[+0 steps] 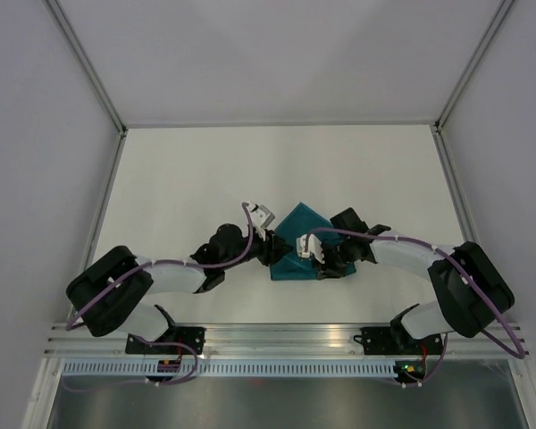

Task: Fold the napkin, place the utensils inside, and roll it up
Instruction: Roll the napkin with the utensil

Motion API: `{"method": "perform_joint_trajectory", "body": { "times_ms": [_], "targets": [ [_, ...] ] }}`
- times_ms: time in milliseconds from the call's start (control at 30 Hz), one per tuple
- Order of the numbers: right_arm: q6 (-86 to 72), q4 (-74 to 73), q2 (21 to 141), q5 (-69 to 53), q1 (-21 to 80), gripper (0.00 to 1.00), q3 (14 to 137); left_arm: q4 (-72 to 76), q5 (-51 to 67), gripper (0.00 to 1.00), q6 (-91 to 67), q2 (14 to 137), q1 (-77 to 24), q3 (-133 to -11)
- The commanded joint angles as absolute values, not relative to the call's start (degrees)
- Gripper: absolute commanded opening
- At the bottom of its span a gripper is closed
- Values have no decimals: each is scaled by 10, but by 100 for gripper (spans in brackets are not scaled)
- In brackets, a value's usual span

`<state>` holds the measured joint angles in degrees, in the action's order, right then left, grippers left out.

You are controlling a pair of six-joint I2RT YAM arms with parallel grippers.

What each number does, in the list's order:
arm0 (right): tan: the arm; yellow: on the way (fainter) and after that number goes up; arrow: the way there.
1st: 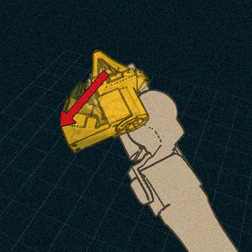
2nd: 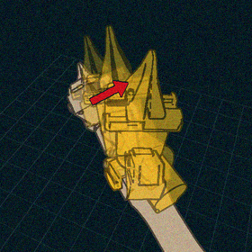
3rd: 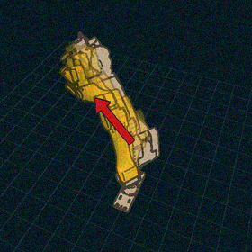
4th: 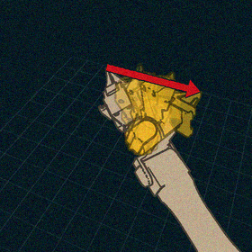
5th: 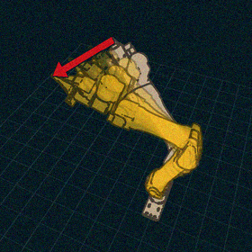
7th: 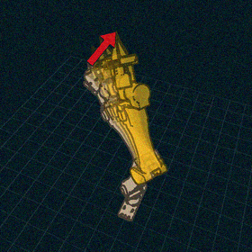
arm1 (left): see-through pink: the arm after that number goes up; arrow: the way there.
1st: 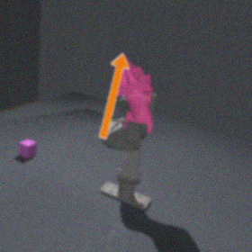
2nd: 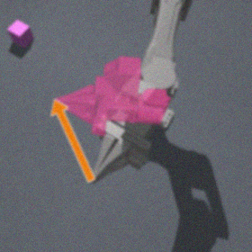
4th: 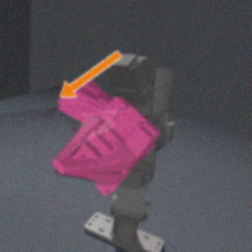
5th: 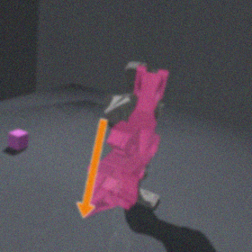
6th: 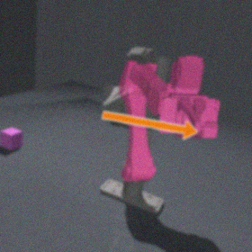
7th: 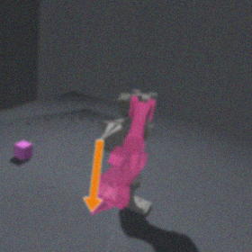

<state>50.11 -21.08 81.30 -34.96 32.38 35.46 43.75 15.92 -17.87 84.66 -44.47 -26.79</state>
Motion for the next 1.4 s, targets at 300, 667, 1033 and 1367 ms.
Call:
{"method": "perform_joint_trajectory", "body": {
  "times_ms": [300,667,1033,1367],
  "targets": [
    [572,-374,955,-410,262,9,436,569,-125,51,98,821,-619,-218],
    [585,-449,1062,-425,233,9,520,555,-164,59,263,953,-745,-279],
    [582,-483,1116,-425,222,9,559,553,-156,63,331,1056,-756,-322],
    [569,-503,1148,-428,216,9,594,454,-112,51,290,1079,-755,-345]
  ]
}}
